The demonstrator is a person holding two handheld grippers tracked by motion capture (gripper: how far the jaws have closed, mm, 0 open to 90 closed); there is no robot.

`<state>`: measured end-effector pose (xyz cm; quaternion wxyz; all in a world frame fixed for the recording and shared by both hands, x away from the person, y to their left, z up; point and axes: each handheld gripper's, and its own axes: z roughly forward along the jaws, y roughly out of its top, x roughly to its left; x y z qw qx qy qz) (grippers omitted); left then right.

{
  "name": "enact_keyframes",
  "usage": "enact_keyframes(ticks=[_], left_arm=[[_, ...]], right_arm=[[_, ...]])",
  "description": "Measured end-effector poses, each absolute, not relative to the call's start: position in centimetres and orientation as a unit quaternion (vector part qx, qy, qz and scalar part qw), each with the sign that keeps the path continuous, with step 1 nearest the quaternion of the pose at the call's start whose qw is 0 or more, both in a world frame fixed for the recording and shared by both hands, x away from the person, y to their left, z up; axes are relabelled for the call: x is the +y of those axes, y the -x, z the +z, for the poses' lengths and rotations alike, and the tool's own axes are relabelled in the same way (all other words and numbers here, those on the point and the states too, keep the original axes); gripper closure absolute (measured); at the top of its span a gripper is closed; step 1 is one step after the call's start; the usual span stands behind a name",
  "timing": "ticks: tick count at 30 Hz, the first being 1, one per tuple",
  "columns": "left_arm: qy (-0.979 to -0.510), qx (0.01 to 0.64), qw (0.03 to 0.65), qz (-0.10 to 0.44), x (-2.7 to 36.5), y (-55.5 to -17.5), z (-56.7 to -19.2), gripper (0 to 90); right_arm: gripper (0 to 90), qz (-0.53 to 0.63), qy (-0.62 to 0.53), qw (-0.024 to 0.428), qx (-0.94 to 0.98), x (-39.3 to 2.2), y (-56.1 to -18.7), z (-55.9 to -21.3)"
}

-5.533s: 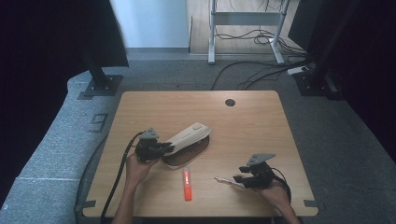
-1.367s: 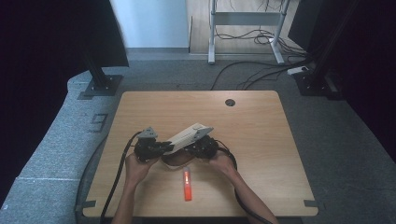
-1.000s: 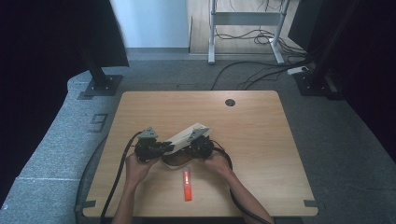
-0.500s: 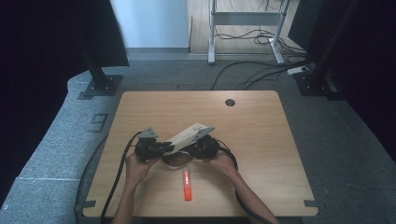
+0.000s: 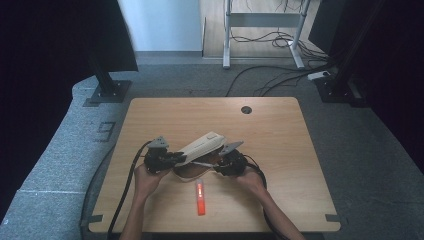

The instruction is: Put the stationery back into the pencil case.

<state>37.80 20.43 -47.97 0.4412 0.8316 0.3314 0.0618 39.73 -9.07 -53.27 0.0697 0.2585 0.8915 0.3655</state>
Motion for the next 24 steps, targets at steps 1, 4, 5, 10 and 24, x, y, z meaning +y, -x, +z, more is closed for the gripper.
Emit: enact_keyframes(ticks=[1,4,5,10,24], left_arm=[[-0.832,0.331,0.441,0.062,20.4,-37.8,-48.0,76.4],[-0.831,0.332,0.442,0.061,20.4,-37.8,-48.0,76.5],[-0.832,0.331,0.442,0.060,20.4,-37.8,-48.0,76.4],[-0.832,0.331,0.442,0.061,20.4,-37.8,-48.0,76.4],[-0.831,0.331,0.442,0.061,20.4,-37.8,-48.0,76.3]], right_arm=[[71.8,0.363,-0.259,0.070,0.892,-9.0,-39.8,-53.4],[77.1,0.359,-0.254,0.066,0.896,-8.8,-39.8,-53.6],[79.3,0.358,-0.250,0.068,0.897,-8.7,-39.9,-53.6],[80.0,0.368,-0.248,0.077,0.893,-8.5,-40.2,-53.2],[73.0,0.356,-0.270,0.107,0.888,-7.6,-43.2,-52.5]])
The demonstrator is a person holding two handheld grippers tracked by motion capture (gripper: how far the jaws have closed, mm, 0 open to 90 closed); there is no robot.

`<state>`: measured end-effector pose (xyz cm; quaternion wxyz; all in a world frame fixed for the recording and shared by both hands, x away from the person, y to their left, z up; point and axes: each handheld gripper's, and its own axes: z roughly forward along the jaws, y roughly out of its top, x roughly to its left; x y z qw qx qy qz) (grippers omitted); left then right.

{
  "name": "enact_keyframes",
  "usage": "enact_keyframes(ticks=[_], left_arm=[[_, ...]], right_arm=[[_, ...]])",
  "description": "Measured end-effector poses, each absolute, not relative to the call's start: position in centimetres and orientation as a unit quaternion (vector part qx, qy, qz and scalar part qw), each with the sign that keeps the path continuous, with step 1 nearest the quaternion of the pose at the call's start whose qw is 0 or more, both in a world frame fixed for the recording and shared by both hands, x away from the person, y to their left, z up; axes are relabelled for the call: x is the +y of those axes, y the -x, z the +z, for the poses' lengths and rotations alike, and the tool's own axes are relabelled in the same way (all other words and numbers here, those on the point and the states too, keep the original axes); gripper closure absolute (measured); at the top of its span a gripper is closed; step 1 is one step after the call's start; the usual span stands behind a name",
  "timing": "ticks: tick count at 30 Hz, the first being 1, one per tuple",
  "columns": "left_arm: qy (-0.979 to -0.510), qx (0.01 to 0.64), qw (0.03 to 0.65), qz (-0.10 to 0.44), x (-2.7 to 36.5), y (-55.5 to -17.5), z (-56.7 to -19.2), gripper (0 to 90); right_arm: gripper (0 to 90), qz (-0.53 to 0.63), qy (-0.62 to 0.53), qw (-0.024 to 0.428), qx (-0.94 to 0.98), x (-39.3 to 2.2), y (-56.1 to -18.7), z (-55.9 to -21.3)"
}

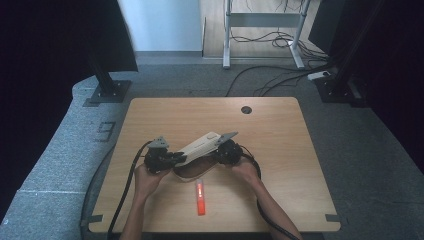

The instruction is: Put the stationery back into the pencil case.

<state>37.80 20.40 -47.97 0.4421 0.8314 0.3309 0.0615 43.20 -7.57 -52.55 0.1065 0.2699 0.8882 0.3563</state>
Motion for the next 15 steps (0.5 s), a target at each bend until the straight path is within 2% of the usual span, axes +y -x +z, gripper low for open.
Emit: enact_keyframes(ticks=[6,15], left_arm=[[-0.831,0.332,0.443,0.059,20.5,-37.9,-48.0,76.4],[-0.832,0.331,0.442,0.061,20.5,-37.9,-48.0,76.3]], right_arm=[[64.0,0.363,-0.278,0.108,0.883,-8.3,-43.2,-52.4],[42.6,0.364,-0.277,0.103,0.883,-8.9,-41.5,-51.7]])
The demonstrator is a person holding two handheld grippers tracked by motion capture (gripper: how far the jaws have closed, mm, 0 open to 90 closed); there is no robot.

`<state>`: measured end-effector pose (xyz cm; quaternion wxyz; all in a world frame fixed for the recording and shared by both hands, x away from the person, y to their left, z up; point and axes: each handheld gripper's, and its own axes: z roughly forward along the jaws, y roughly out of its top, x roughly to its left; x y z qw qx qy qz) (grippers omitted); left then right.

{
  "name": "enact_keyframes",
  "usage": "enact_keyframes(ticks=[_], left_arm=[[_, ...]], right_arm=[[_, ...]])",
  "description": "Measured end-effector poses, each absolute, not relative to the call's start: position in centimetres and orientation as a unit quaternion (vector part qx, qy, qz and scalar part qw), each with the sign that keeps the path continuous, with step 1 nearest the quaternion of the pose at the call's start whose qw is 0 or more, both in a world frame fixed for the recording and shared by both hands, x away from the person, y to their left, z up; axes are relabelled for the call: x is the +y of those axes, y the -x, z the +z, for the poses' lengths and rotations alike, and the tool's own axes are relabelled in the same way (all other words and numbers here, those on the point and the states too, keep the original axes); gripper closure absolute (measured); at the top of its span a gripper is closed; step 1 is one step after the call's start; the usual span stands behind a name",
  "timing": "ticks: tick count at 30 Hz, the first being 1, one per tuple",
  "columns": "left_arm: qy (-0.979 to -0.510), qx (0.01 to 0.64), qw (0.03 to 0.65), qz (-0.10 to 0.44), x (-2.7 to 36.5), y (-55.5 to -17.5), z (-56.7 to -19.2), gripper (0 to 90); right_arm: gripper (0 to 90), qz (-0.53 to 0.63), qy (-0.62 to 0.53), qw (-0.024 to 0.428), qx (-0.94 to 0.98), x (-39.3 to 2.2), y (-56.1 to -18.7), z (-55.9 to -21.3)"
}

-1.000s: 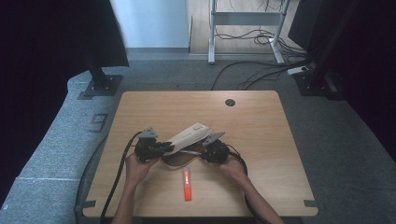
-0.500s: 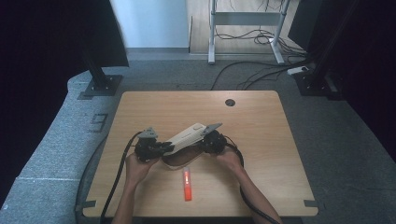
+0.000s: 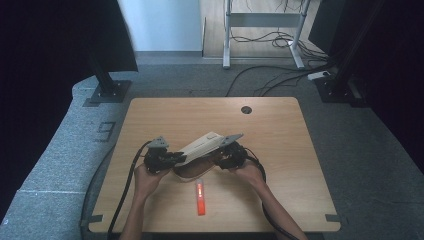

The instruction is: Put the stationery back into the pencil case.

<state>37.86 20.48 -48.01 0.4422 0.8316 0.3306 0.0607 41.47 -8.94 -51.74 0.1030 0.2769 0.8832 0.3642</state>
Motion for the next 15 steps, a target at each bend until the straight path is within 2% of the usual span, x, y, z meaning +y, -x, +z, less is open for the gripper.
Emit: enact_keyframes(ticks=[5,15], left_arm=[[-0.832,0.331,0.441,0.061,20.4,-37.8,-48.0,76.3],[-0.833,0.330,0.440,0.061,20.4,-37.8,-48.0,76.1]], right_arm=[[33.3,0.375,-0.276,0.093,0.880,-8.7,-40.0,-51.5],[28.0,0.388,-0.257,0.082,0.881,-7.3,-36.9,-51.6]])
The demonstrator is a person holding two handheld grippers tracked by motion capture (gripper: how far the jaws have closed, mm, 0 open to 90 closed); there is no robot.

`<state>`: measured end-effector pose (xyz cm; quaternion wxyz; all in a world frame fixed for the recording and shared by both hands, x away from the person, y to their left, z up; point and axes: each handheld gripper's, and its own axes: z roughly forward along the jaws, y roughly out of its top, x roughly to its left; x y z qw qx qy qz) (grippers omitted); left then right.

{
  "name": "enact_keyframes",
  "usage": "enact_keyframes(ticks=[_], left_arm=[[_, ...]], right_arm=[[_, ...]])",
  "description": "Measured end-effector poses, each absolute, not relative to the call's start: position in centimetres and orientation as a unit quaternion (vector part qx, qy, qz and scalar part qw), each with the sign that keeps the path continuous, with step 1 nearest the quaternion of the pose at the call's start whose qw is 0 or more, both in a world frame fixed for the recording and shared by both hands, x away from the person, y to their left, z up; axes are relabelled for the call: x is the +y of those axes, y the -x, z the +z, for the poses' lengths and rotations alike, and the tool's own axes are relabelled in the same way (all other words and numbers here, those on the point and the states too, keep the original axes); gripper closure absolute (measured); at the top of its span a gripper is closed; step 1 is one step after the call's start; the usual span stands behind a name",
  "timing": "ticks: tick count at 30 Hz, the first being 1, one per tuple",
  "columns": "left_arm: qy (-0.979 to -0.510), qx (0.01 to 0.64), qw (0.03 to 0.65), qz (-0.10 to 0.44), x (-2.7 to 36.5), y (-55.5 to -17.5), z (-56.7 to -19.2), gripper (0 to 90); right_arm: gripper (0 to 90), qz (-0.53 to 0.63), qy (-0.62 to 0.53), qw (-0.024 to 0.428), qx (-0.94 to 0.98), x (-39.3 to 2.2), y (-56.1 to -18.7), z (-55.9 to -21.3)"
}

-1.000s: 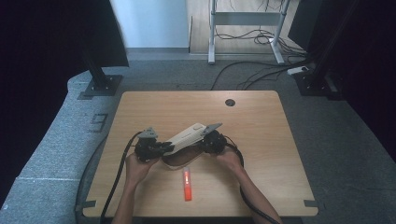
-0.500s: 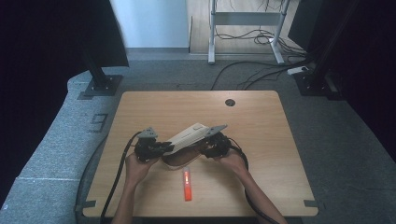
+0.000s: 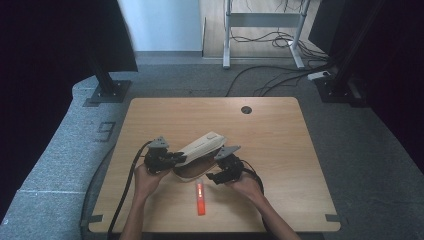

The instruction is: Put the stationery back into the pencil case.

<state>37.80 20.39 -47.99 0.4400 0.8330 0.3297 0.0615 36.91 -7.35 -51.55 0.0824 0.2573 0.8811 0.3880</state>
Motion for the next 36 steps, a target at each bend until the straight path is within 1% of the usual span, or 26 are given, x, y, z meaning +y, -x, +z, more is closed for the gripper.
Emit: enact_keyframes(ticks=[4,9,19,22,29,36], left_arm=[[-0.834,0.329,0.439,0.061,20.4,-37.8,-48.0,76.0],[-0.835,0.328,0.438,0.061,20.3,-37.8,-48.0,76.0],[-0.835,0.327,0.437,0.061,20.3,-37.8,-48.0,75.9],[-0.835,0.327,0.438,0.061,20.3,-37.8,-48.0,75.8],[-0.836,0.326,0.437,0.061,20.3,-37.8,-48.0,75.8],[-0.836,0.326,0.437,0.060,20.3,-37.8,-48.0,75.7]], right_arm=[[23.7,0.386,-0.249,0.076,0.885,-6.3,-35.7,-51.9],[21.0,0.384,-0.243,0.069,0.888,-5.2,-34.5,-52.4],[19.9,0.370,-0.223,0.060,0.900,-3.1,-32.8,-53.6],[20.9,0.359,-0.218,0.068,0.905,-3.1,-32.5,-53.7],[24.8,0.354,-0.224,0.070,0.905,-4.4,-32.3,-53.6],[35.3,0.346,-0.230,0.077,0.906,-6.2,-32.2,-53.5]])
